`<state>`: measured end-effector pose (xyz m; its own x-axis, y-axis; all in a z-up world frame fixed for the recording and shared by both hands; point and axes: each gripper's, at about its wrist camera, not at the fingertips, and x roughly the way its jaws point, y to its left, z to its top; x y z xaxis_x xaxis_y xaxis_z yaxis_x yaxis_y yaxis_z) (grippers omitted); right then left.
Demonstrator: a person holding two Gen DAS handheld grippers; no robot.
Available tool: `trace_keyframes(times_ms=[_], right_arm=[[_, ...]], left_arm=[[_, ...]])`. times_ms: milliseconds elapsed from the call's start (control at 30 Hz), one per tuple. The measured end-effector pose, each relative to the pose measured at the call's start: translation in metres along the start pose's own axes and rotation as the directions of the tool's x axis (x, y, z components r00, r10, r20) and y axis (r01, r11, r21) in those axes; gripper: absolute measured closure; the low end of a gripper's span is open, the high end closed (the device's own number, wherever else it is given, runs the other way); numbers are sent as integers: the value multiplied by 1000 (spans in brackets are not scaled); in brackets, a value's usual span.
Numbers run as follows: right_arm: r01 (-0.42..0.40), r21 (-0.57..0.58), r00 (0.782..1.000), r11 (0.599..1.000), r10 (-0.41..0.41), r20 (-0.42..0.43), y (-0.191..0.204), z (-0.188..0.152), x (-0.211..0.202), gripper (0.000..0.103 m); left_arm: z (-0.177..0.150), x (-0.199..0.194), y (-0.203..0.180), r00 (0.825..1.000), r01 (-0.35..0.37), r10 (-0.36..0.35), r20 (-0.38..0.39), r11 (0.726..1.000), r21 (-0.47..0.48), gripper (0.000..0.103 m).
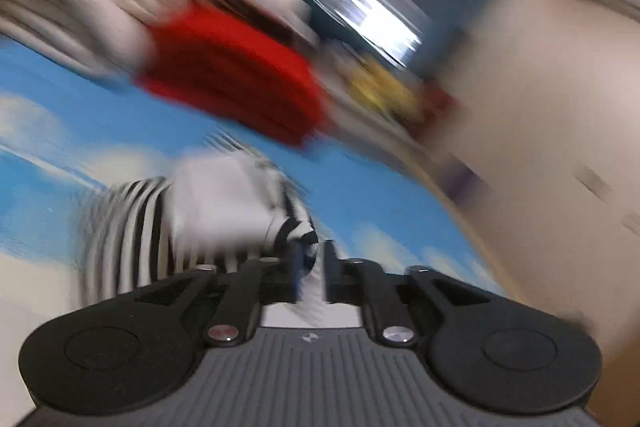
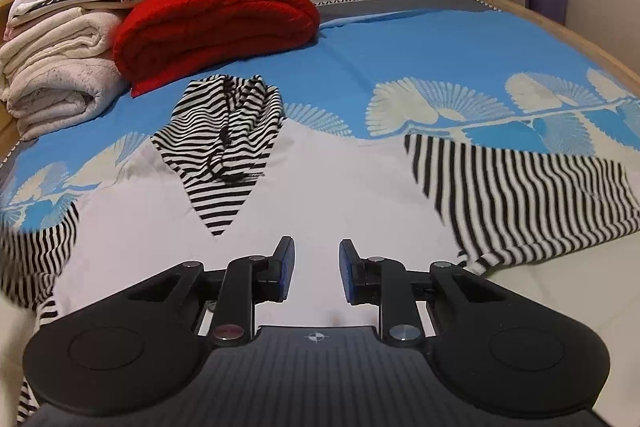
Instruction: Fold small clothes
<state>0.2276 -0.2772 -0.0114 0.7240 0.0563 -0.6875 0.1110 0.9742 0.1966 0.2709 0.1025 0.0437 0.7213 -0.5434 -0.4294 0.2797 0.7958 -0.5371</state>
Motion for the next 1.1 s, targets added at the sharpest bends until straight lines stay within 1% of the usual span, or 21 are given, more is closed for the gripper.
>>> trace_keyframes(times_ms=[33,100,133,167,200,267,300,333,367,467,567,633,733,800,833,867,900,967,1000,1033,1100], right_arm=[[-12,12,1000,1000,12,-5,1,0,1,77],[-32,36,999,999,33,-21,2,1,5,76],[-42,55,998,998,44,-36,2,1,7,73],[-49,75,997,996,53,-48,1,0,10,72],[-57,97,996,994,63,-59,0,0,13,72],[-70,142,993,987,82,-83,-5,0,19,72],[-66,165,992,984,83,-95,-8,1,23,72],[-61,187,991,980,83,-108,-11,1,27,72],[-58,214,989,975,85,-121,-15,1,31,71],[-19,335,981,942,83,-176,-32,0,49,65],[34,465,968,885,86,-235,-52,-4,72,65],[61,518,962,853,89,-260,-61,-6,89,65],[99,538,959,837,64,-275,-66,-7,109,65],[103,544,960,833,60,-273,-68,-7,120,65],[101,543,962,834,58,-268,-67,-6,124,71],[87,538,966,838,62,-253,-66,-5,126,92],[74,529,970,846,63,-236,-65,-2,127,100],[31,502,985,865,59,-163,-60,8,119,100],[-16,489,992,872,75,-102,-56,15,110,100],[-91,448,995,889,104,-4,-49,26,95,100],[-144,323,983,935,97,157,-34,38,65,100]], left_arm=[[-4,7,-8,999,11,-11,-35,1000,-4,54],[-6,16,-6,995,-82,81,-63,996,-26,53],[-5,19,1,987,-143,139,-79,989,-44,53],[-4,22,11,973,-212,205,-101,976,-58,53],[-4,24,19,955,-279,270,-127,958,-61,53],[-6,30,37,885,-434,420,-202,900,-30,54],[-7,33,45,853,-486,470,-226,874,-14,54],[-5,34,51,830,-520,502,-245,854,-10,54],[-4,33,56,817,-538,516,-259,843,-17,54],[1,21,67,822,-534,506,-263,844,-44,54],[-1,21,62,818,-539,519,-248,842,-17,54],[0,26,62,817,-538,518,-254,843,-10,54],[-2,29,57,817,-531,511,-267,847,-5,54],[-3,32,54,816,-528,511,-270,849,15,54],[-4,34,54,814,-526,512,-273,850,25,54],[-5,36,54,812,-526,514,-276,850,32,54],[-6,38,54,811,-526,514,-280,850,36,54],[-7,43,54,811,-522,511,-286,852,44,54],[-8,45,53,810,-520,511,-288,853,51,54],[-9,48,52,808,-518,511,-292,853,60,54],[-11,54,51,805,-512,510,-303,855,77,54]])
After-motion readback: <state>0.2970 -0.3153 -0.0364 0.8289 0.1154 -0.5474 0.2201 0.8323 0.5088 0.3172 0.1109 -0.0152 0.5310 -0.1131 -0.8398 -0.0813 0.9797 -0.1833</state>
